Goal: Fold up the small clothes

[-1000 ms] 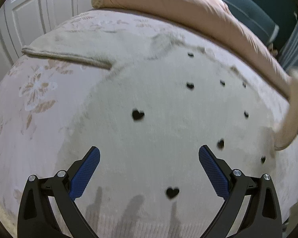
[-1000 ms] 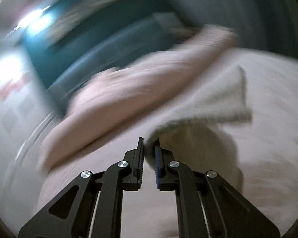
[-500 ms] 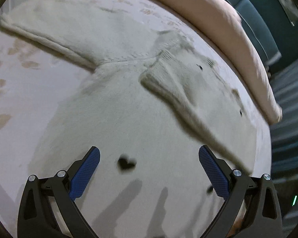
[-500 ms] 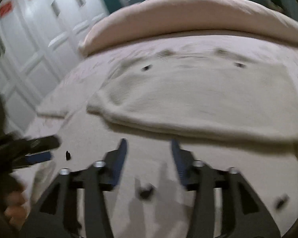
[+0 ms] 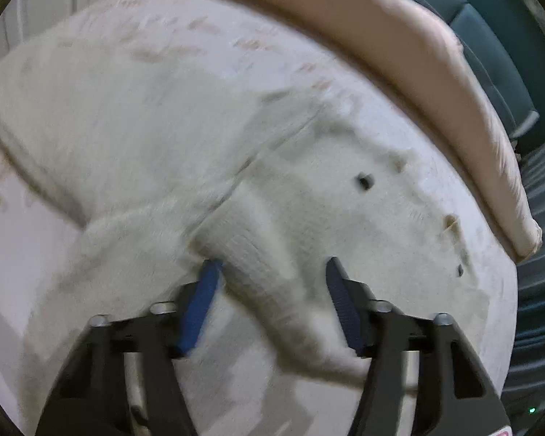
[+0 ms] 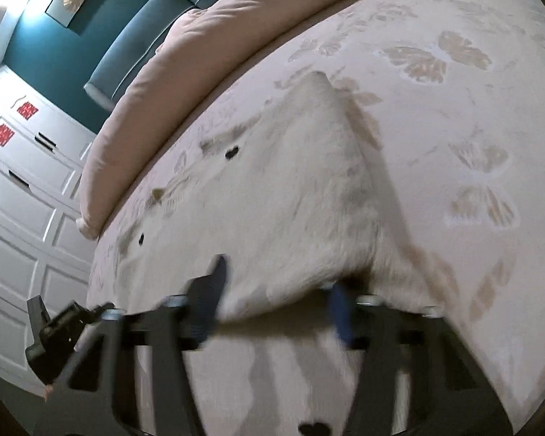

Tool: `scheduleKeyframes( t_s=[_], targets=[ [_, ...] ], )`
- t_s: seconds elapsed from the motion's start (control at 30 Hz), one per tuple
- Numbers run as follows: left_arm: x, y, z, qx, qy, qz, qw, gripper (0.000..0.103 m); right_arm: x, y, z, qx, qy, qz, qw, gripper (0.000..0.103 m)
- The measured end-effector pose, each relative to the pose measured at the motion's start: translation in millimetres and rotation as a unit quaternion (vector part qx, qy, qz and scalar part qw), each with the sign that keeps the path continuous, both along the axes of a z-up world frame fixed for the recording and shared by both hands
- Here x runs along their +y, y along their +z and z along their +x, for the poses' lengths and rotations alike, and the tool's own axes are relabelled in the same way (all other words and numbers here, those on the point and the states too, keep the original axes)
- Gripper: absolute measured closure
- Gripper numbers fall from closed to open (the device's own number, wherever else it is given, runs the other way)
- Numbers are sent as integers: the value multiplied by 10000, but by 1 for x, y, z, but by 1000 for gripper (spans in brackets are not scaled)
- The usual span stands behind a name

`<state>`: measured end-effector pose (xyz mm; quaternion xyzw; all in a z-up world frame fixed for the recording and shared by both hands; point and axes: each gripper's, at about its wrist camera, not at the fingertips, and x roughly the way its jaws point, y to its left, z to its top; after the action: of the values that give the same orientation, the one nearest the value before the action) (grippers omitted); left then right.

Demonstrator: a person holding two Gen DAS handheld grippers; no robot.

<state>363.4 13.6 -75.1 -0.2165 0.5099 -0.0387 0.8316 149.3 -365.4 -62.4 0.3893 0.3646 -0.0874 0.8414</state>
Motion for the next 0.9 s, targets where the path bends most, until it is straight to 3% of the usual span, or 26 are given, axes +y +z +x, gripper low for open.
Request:
scheduleKeyframes(
  t_s=[0.03,0.1,0.17,0.23,0.3,0.33,0.4,0.53,0.67,0.8,0.9],
  targets=[
    [-4,4,4,-84,-155,-61,9998,100,-5,6,1,-182,-39,52,9998,95],
    [-9,11,5,-325,-184,-28,9993,101,-15,24,-15,-865,-298,141,9957,95],
    [-15,0,5,-291,-201,255,9990,101,-22,35,-30,-1213,-569,-62,9910,96],
    [-16,-24,6,33,-222,320,9992,101,-30,16,-30,-559,-758,-524,9942,96],
    [-14,-26,-1,-136,-218,307,9992,101,-39,-19,-26,184,-632,-353,9972,98],
    [-14,-24,-3,-196,-231,347,9989,99,-41,-22,-32,8,-585,-160,9982,97],
    [-11,-18,-8,-228,-244,84,9994,95,-41,-8,-33,92,-525,-336,9980,96],
    [-8,-9,-14,-311,-201,-381,9986,71,-31,13,-48,315,-600,-817,9944,91],
    [-25,-14,-15,-152,-390,-389,9984,67,-25,33,-61,253,-971,-1335,9860,91],
    [-44,-26,-17,-138,-497,135,9986,67,-3,42,-24,7,-258,-1419,9895,91],
    [-49,-27,-17,-202,-587,407,9972,66,38,31,31,282,959,-1756,9794,87]
  ],
)
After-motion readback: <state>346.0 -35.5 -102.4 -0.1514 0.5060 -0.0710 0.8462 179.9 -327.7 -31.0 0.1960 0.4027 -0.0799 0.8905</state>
